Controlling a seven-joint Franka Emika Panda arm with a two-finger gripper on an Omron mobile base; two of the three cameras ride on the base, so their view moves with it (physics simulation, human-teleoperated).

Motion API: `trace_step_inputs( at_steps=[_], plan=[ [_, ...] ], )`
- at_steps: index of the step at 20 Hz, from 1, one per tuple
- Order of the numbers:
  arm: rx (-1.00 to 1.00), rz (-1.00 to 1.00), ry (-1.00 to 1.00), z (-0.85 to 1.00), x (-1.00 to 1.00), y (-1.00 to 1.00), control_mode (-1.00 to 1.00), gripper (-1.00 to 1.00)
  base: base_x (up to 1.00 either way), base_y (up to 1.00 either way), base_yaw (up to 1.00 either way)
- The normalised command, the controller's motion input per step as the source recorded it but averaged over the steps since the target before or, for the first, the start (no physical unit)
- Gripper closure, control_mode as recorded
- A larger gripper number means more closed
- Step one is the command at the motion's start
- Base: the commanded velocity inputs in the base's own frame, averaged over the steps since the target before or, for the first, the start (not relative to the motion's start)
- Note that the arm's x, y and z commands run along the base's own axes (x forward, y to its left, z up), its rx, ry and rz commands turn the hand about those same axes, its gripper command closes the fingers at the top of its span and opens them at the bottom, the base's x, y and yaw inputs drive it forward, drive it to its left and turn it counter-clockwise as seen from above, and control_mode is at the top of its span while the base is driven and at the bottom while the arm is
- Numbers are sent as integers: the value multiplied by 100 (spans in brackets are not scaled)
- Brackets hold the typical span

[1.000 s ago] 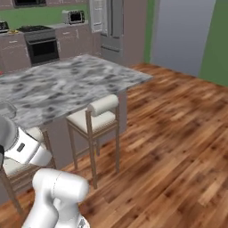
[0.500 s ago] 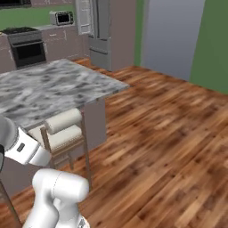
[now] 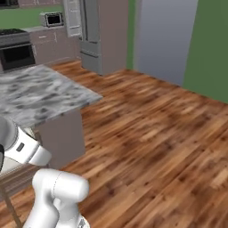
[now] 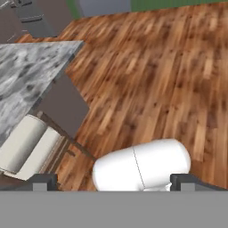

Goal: Place the cold items (carrot and tomato) from the fridge in one tupperware on the dining counter. Place the warm items (kebab skewer and hot dog) in the stove area in another tupperware.

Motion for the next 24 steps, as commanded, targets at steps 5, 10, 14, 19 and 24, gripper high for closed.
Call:
trace_step_inputs(
  at_steps=[5,10,14,19,24],
  plan=[
    [0,0,0,0,0,0,100,-100,64,-80,13],
    [0,0,0,0,0,0,100,-100,65,-76,15],
    [0,0,0,0,0,0,100,-100,84,-68,19],
    [0,0,0,0,0,0,100,-100,95,-63,21],
    [0,0,0,0,0,0,100,-100,100,-53,23]
  ],
)
